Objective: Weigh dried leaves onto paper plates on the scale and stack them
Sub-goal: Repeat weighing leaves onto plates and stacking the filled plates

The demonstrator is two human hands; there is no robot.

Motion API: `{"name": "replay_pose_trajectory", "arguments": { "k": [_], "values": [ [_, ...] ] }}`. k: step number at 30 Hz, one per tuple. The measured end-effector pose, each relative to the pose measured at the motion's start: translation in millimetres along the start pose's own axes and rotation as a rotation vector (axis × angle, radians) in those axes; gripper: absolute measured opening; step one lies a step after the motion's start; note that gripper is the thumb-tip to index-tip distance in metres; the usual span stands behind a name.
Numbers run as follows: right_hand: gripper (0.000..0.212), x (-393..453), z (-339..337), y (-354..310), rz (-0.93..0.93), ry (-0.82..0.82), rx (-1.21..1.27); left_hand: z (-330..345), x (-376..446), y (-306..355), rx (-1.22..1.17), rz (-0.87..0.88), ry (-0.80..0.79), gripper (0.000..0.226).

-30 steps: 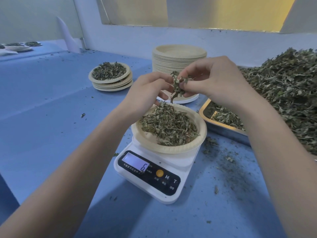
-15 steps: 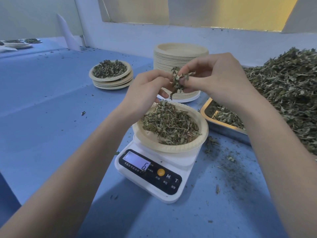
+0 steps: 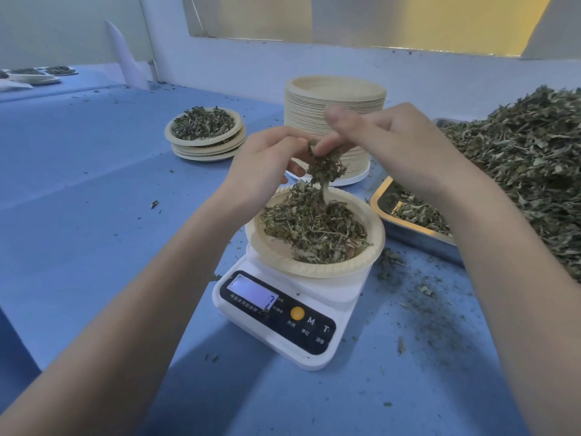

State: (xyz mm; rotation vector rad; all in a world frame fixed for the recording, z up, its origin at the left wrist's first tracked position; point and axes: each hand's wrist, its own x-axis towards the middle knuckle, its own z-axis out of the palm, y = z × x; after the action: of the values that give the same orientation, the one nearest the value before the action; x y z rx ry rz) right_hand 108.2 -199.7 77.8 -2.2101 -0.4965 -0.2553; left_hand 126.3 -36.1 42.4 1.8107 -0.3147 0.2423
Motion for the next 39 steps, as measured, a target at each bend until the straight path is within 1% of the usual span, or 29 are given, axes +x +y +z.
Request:
{"name": "replay_pose_trajectory", "arguments": {
  "k": [3,4,6,8,10,12,14,16,18,21,24,26,27,30,32,33,34,36,38,39],
  "values": [
    [0.061,-1,-4,-2,0.026,-0.041,0.03,-1,0,1,-0.01,-0.009,-0.007,0.022],
    [0.064,-1,-5,-2,0.033,-0.056,0.027,-1,-1,1,-0.016,-0.006,-0.014,0.022],
    [0.063,-2,-6,-2,0.041,-0.079,0.021,0,-2,2,-0.011,0.007,-0.037,0.02],
    [0.053,-2,-5,-1,0.04,-0.072,-0.004,0,-4,2,-0.001,0.013,-0.056,0.013],
    [0.034,0,-3,1,0.017,-0.042,-0.061,0,-5,3,-0.011,0.012,-0.063,0.007],
    [0.017,0,-1,3,-0.015,-0.013,-0.089,0,-5,3,-0.018,0.016,-0.06,0.006],
    [0.009,0,-1,3,-0.041,-0.01,-0.059,1,-4,4,-0.031,0.024,-0.051,0.008],
    [0.003,1,-3,4,-0.065,-0.007,-0.012,3,-1,7,-0.093,0.031,-0.056,0.009],
    [0.011,1,-8,6,-0.079,0.045,0.022,9,5,12,-0.173,0.034,-0.065,0.01],
    [0.021,0,-25,12,-0.089,0.204,0.033,28,22,29,-0.217,0.056,-0.093,0.006],
    [0.028,-3,-46,25,-0.071,0.346,-0.096,58,40,44,-0.17,0.088,-0.138,0.007],
    [0.031,-4,-57,36,-0.019,0.389,-0.202,80,49,47,-0.124,0.079,-0.174,0.007],
    [0.03,-5,-61,42,0.012,0.395,-0.249,90,51,47,-0.103,0.066,-0.188,0.01],
    [0.021,-6,-71,59,0.092,0.363,-0.363,117,57,44,-0.085,-0.006,-0.247,0.016],
    [0.019,-7,-76,69,0.139,0.269,-0.442,128,58,40,-0.043,-0.07,-0.33,0.015],
    [0.018,-8,-79,72,0.172,0.2,-0.484,131,60,37,0.048,-0.085,-0.387,0.017],
    [0.017,-8,-81,75,0.206,0.14,-0.518,132,61,34,0.168,-0.085,-0.439,0.022],
    [0.017,-9,-84,78,0.248,0.093,-0.529,129,62,30,0.332,-0.065,-0.478,0.034],
    [0.017,-8,-83,75,0.22,0.107,-0.482,121,60,30,0.367,-0.041,-0.473,0.043],
    [0.016,-8,-81,72,0.189,0.102,-0.453,115,58,32,0.384,-0.018,-0.468,0.042]
  ]
}}
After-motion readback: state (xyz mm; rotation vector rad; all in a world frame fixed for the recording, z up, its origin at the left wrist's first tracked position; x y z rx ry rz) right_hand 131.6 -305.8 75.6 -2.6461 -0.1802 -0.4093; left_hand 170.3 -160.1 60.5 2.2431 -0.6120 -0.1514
